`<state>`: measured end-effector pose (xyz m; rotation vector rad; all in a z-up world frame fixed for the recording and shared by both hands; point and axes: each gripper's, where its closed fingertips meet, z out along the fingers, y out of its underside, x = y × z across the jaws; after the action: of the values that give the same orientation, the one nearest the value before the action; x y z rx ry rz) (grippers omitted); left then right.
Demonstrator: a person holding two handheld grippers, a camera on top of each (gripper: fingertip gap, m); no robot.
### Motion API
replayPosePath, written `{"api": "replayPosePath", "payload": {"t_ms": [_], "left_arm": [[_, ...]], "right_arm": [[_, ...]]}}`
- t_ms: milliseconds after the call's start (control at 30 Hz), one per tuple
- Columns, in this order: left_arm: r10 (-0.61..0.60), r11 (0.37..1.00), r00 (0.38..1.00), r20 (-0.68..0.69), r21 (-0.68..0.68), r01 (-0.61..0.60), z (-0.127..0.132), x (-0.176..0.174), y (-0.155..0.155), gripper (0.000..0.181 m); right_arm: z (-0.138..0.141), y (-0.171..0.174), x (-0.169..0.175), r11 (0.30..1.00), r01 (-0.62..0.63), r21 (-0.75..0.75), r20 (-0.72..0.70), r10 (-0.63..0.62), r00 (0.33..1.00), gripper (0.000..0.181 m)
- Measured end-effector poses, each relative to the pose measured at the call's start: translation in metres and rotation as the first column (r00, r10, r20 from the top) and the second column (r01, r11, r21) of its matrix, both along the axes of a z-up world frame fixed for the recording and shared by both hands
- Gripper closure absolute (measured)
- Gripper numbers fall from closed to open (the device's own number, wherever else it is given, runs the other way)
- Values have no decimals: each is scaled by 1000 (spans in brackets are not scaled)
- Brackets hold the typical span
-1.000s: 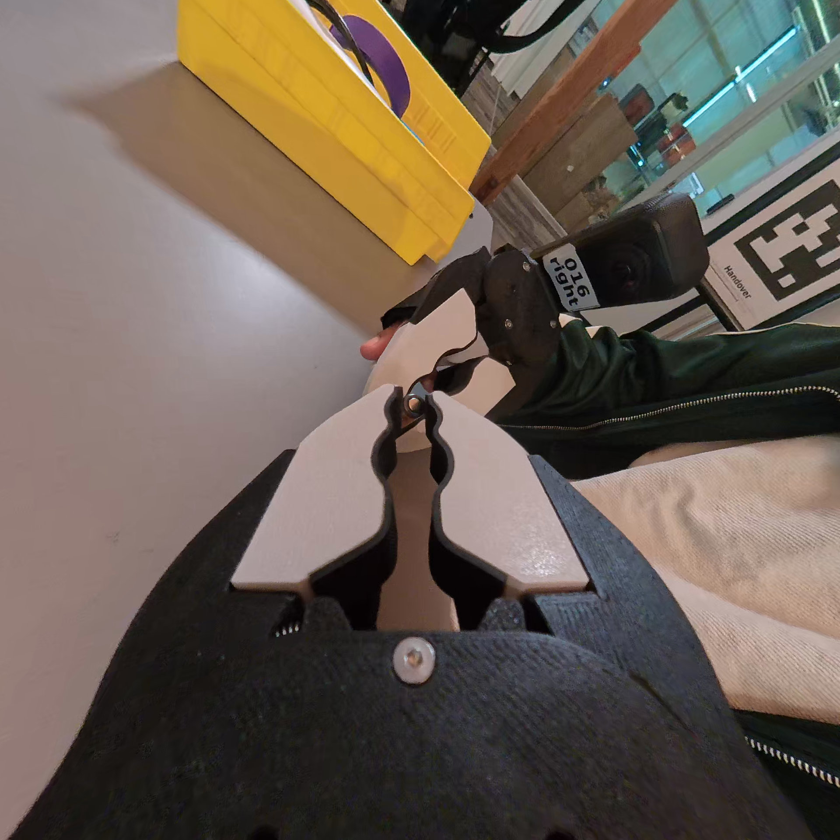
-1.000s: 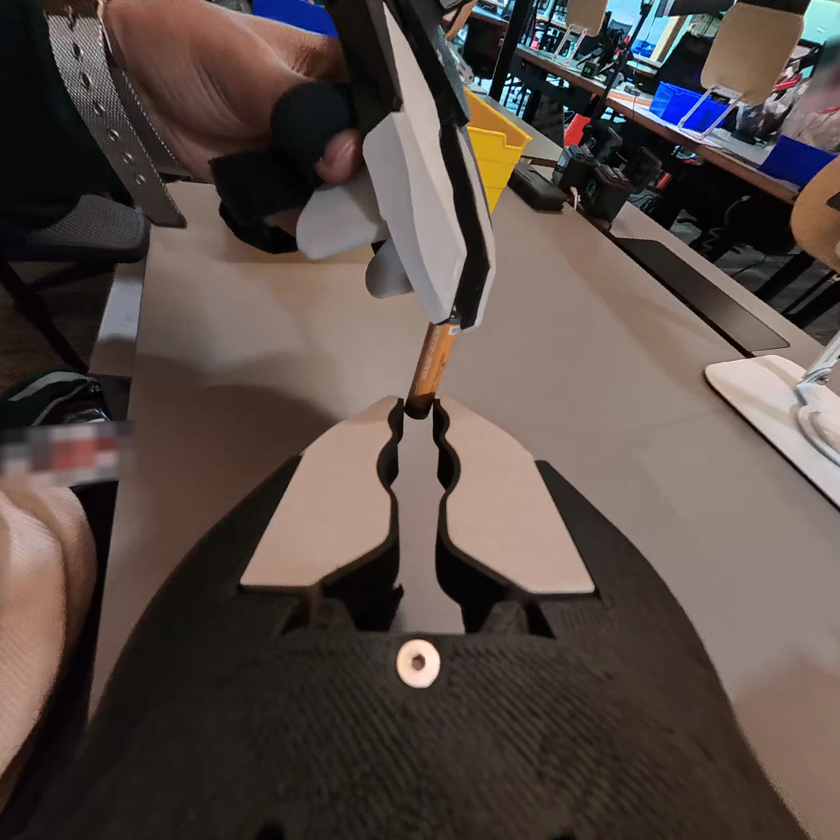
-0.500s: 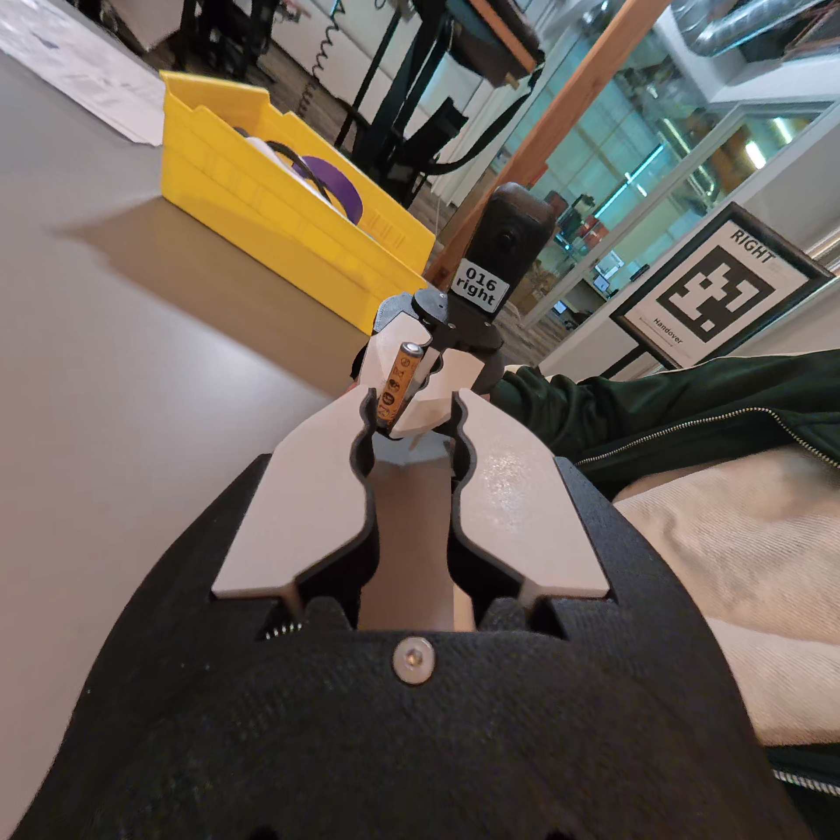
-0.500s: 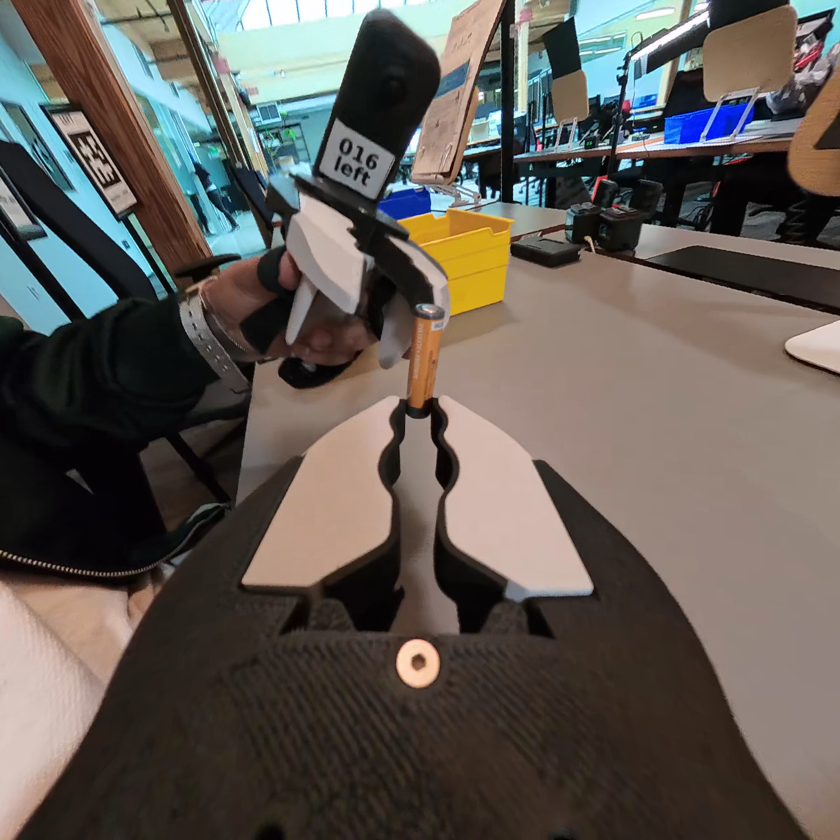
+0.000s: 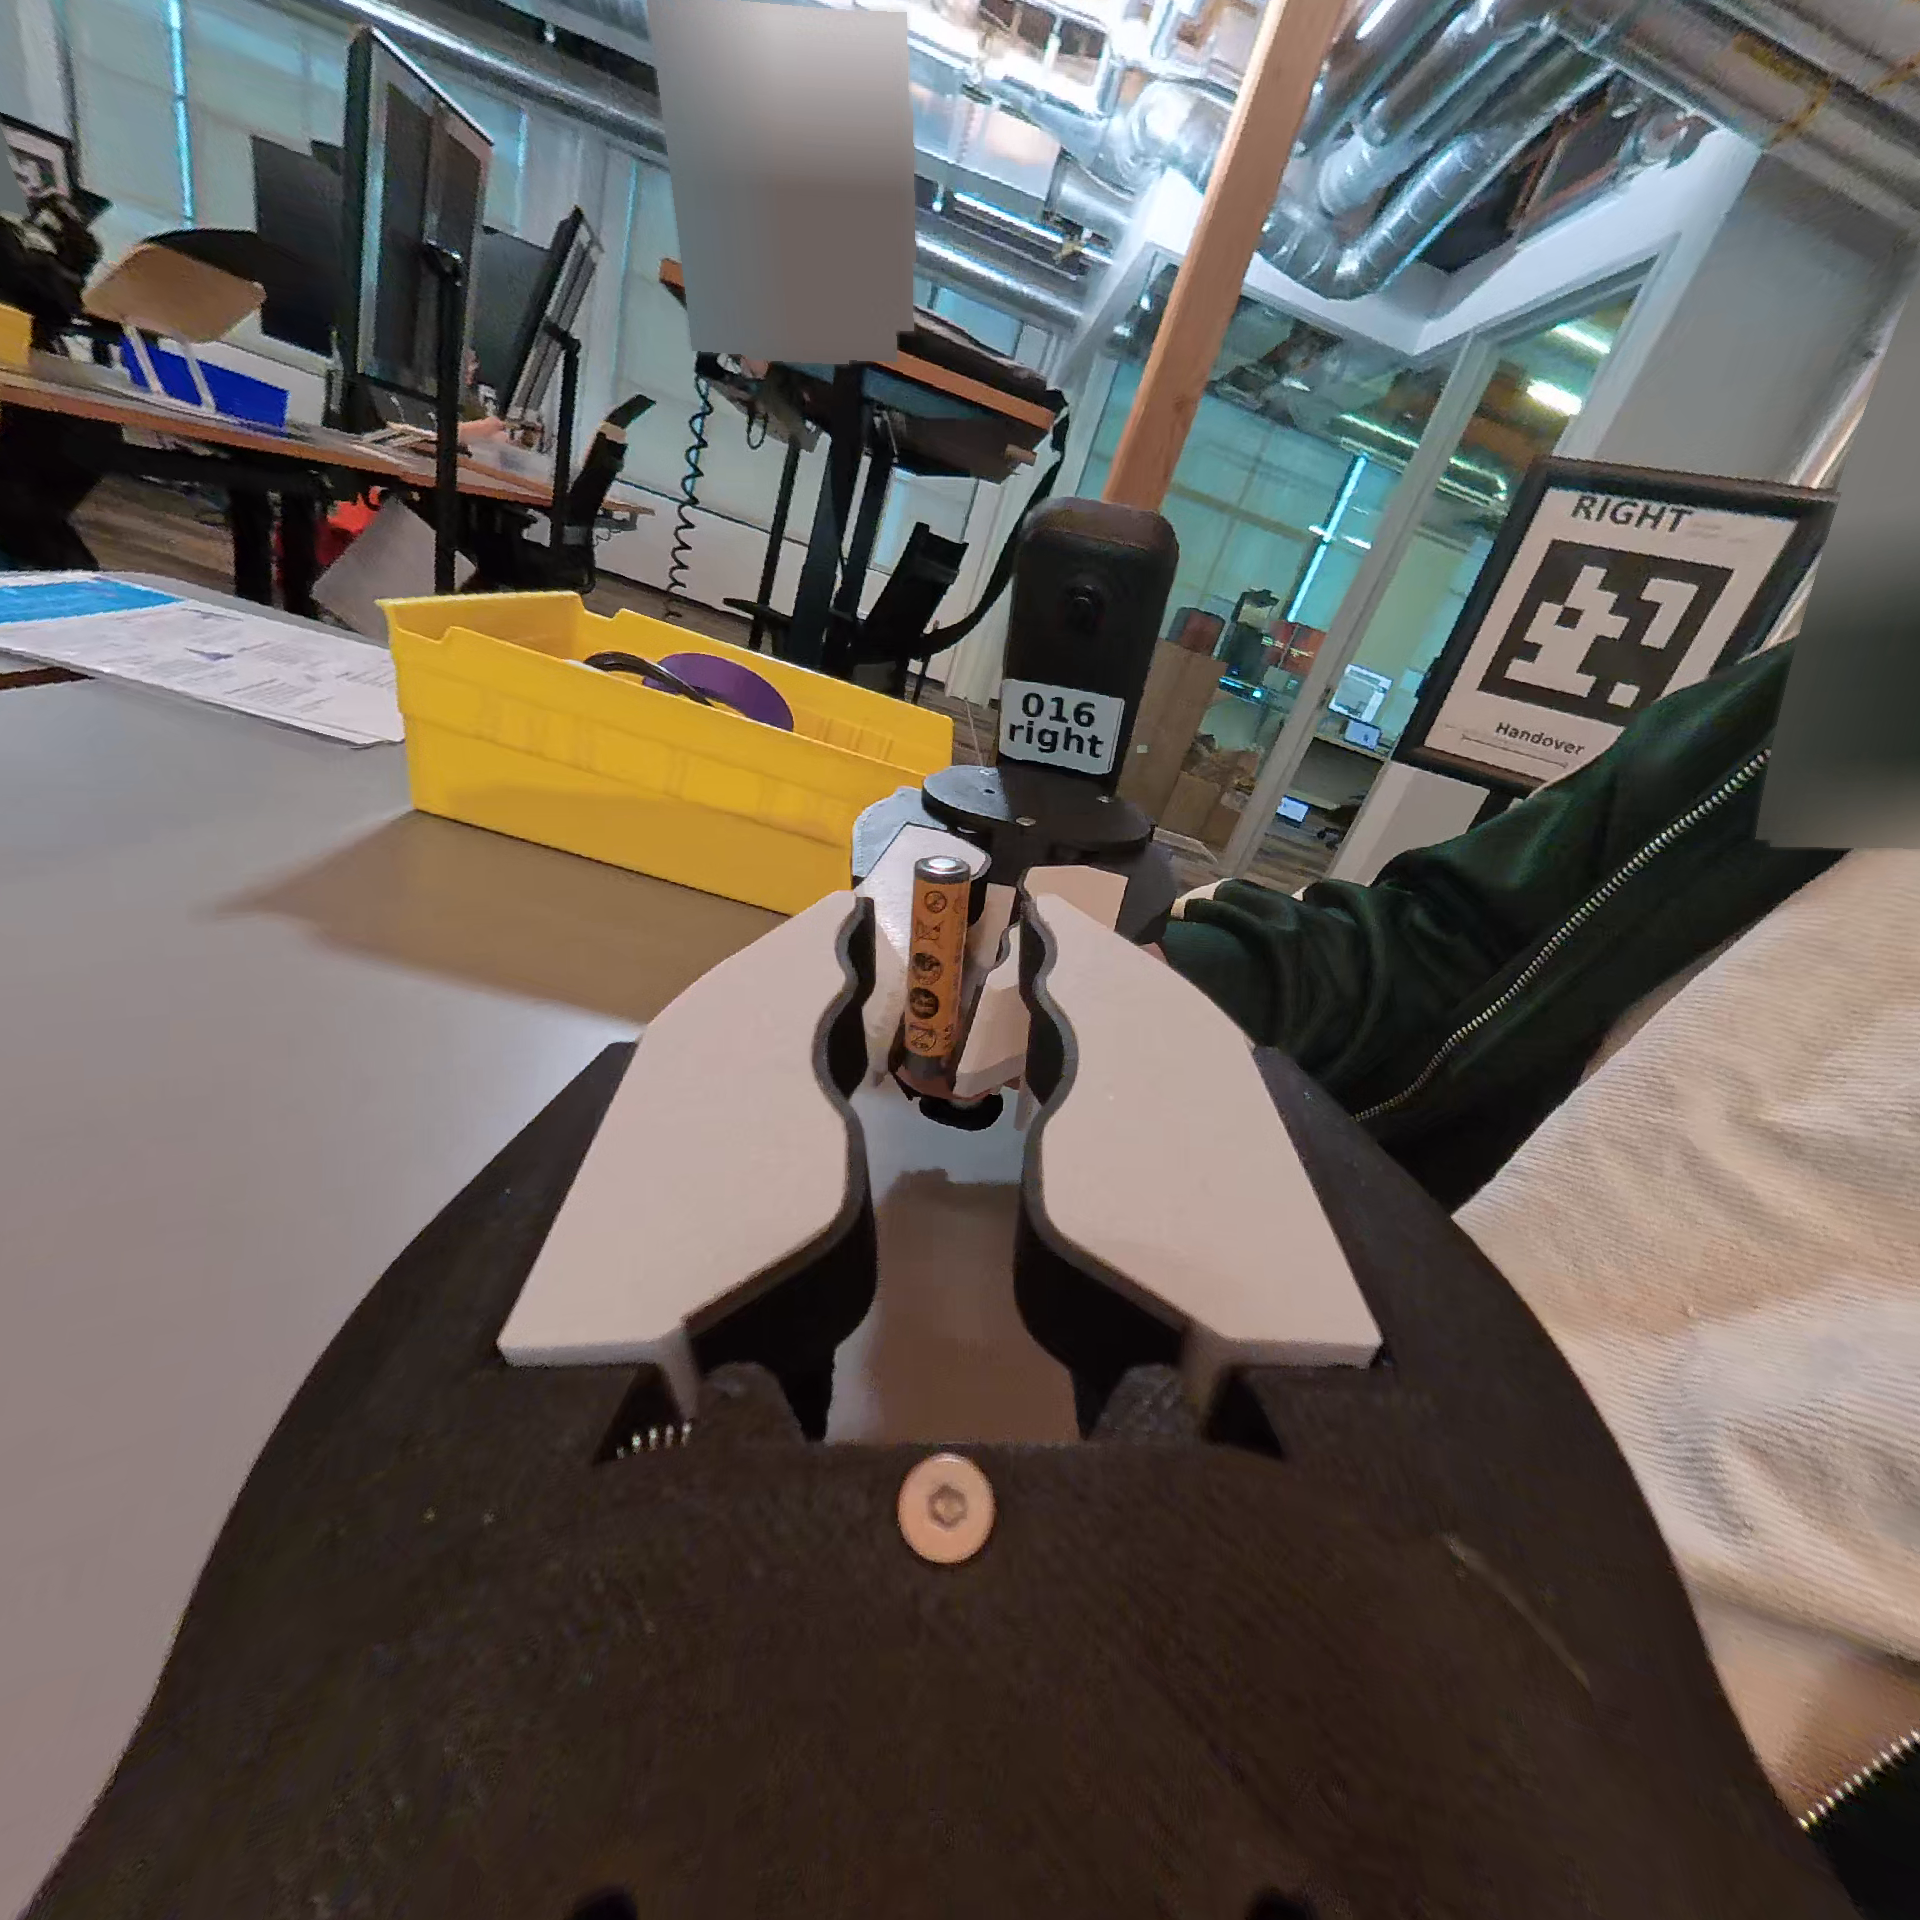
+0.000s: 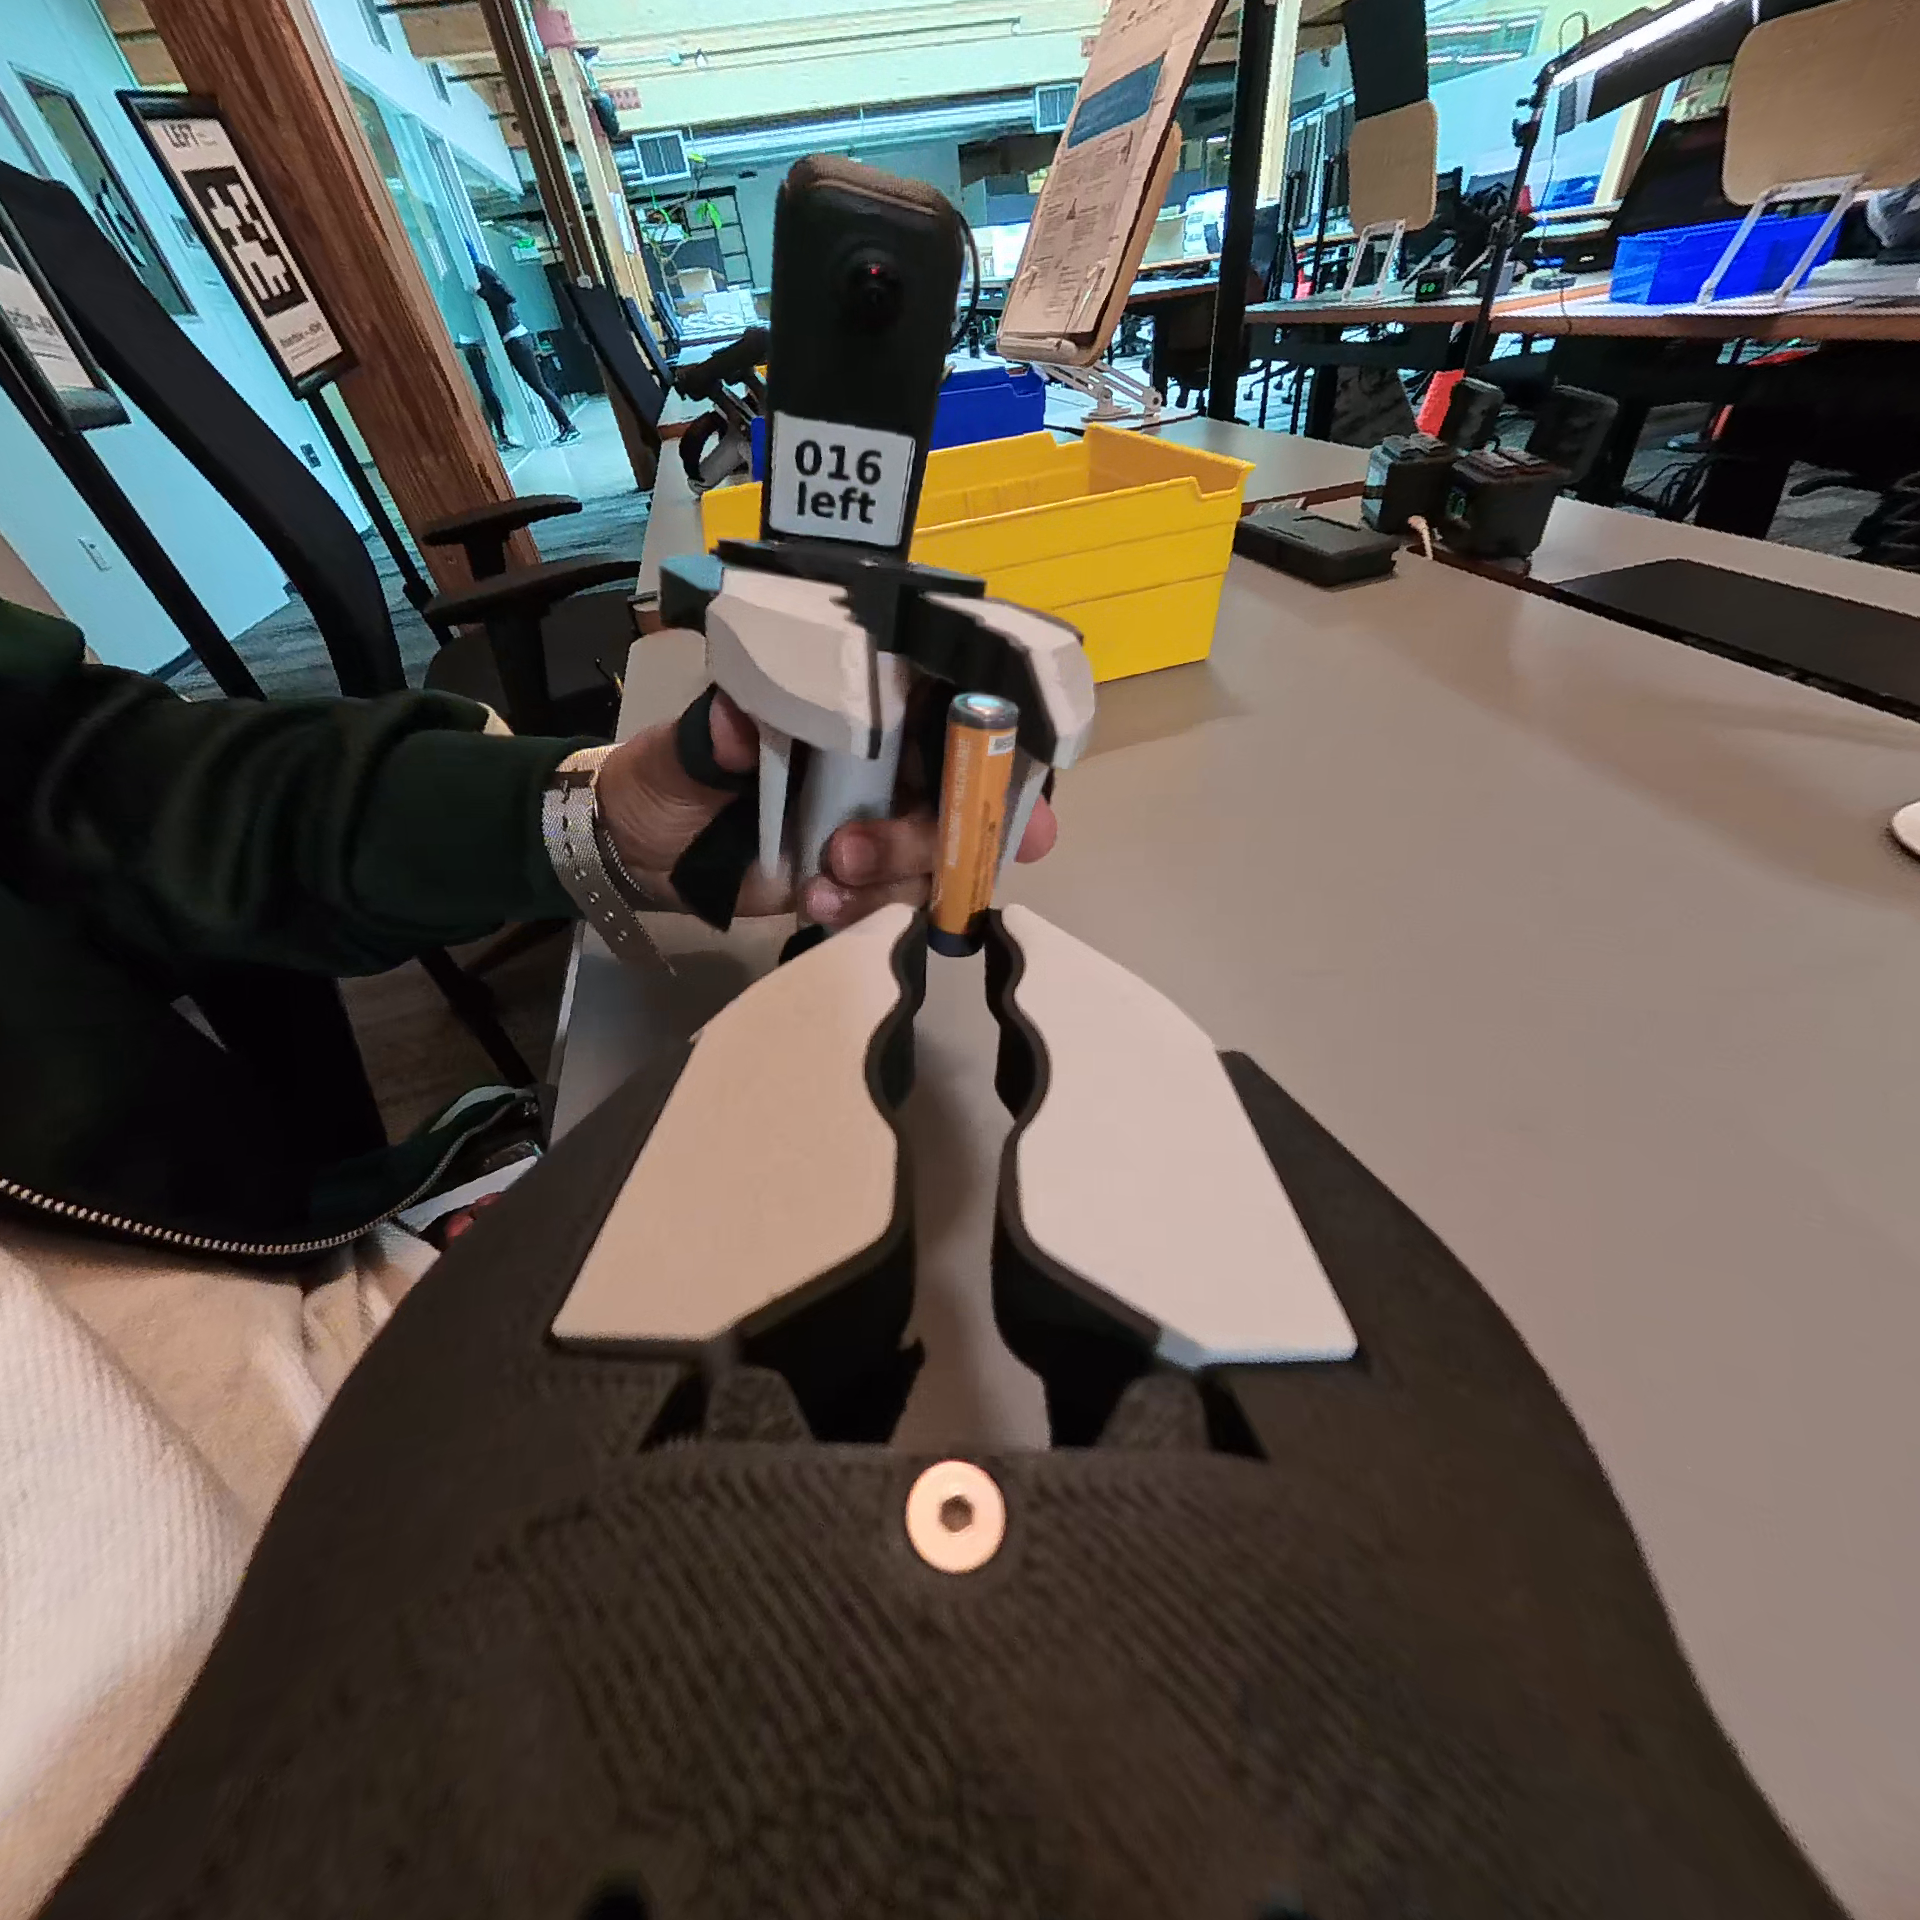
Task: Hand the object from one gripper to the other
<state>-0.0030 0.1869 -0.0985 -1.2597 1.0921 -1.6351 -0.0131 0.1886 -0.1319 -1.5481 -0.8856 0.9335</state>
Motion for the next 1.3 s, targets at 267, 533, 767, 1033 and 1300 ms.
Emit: {"api": "replayPosePath", "payload": {"t_ms": [267, 533, 767, 1033, 1300], "left_arm": [[17, 997, 1000, -12, 70, -16, -1, 6, -6, 170], [29, 999, 999, -16, -41, -30, -1, 3, 3, 169], [-145, 899, 981, -129, -432, 76, -27, 4, 8, 169], [-262, 822, 957, -124, -548, 154, -33, 7, -3, 169], [-284, 805, 952, -112, -567, 173, -35, 10, -7, 169]], "right_arm": [[-1, -4, -4, 1000, -16, 10, 14, 15, 1000, 171], [2, 0, -1, 998, 16, 53, 5, -17, 1000, 156], [-3, -2, 6, 841, -32, 540, 287, -148, 946, 124], [-3, -9, 5, 853, -72, 516, 283, -91, 955, 127], [-8, -12, -1, 854, -96, 512, 308, -78, 948, 136]]}}
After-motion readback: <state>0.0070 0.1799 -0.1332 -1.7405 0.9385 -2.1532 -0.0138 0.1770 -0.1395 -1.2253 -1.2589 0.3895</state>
